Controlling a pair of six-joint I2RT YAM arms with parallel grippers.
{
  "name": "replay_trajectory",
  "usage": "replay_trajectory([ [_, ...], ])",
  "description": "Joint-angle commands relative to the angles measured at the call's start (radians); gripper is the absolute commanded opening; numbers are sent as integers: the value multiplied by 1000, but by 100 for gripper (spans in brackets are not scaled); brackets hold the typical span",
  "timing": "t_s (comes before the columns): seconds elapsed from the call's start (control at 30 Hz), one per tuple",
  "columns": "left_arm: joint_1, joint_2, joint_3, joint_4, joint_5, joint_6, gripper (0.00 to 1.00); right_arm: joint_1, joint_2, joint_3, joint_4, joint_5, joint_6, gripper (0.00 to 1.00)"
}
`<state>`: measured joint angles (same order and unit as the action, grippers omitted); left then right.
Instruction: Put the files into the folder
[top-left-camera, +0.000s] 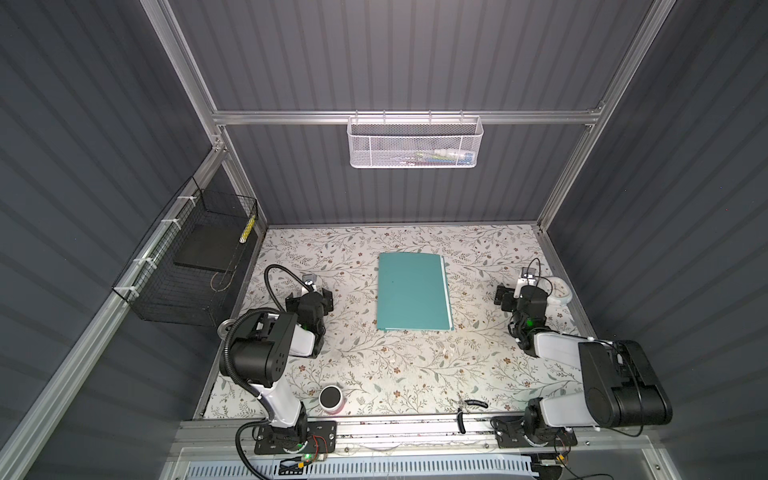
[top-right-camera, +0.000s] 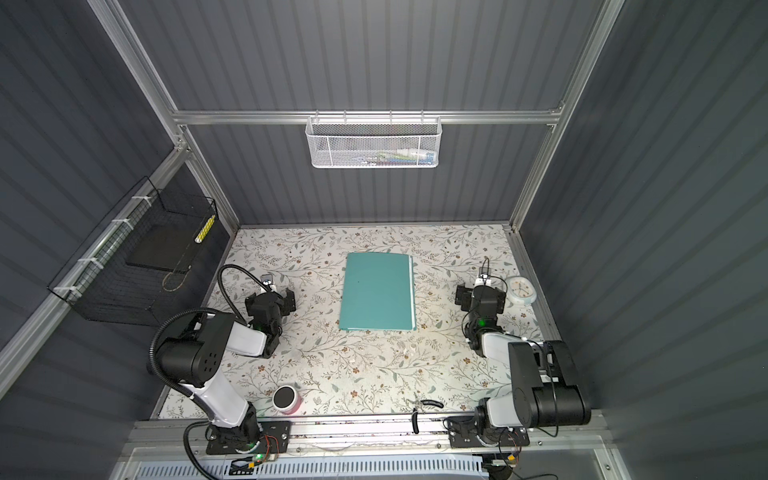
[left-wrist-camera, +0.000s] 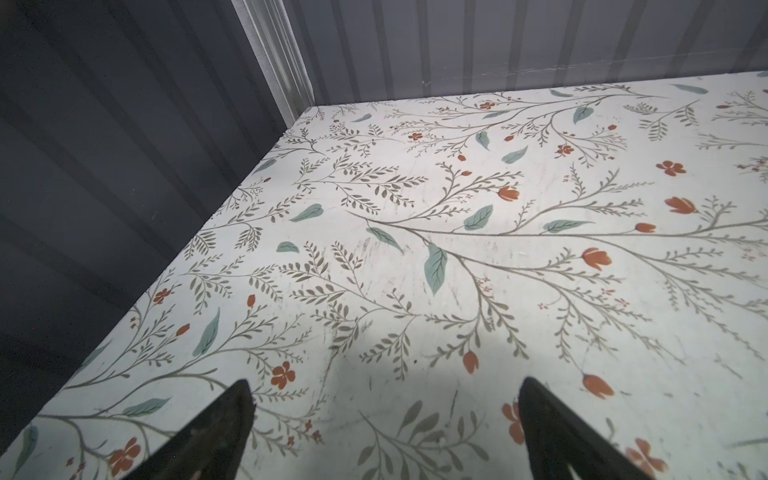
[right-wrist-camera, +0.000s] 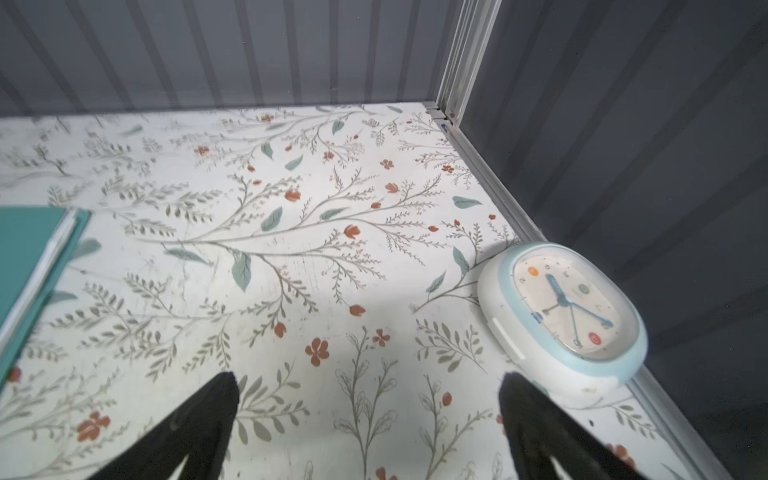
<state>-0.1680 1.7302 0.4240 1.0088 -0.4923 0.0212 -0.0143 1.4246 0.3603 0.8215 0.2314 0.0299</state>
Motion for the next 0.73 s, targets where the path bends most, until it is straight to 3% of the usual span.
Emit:
replay_trajectory([
  [0.0, 9, -6, 11, -4, 9, -14, 100, -63, 41, -100, 294, -144, 74, 99],
  [0.07, 9, -5, 11, -2, 8, -14, 100, -63, 8, -53, 139, -138, 80, 99],
  [0.13, 9, -5, 10, -1, 9, -13, 100, -53, 43, -66, 230, -133, 67, 99],
  [0.2, 9, -4, 10, -1, 9, -14, 100, -51, 21, -54, 170, -136, 64, 99],
  [0.37, 13, -5, 20, -22, 20, -16, 100, -25, 30, -67, 210, -120, 36, 99],
  [0.47, 67, -12, 54, -114, 125, -44, 100, -2, 36, -74, 235, -85, 17, 99],
  [0.7, 67, -16, 33, -71, 129, -42, 100, 0, 35, -66, 218, -87, 11, 99],
])
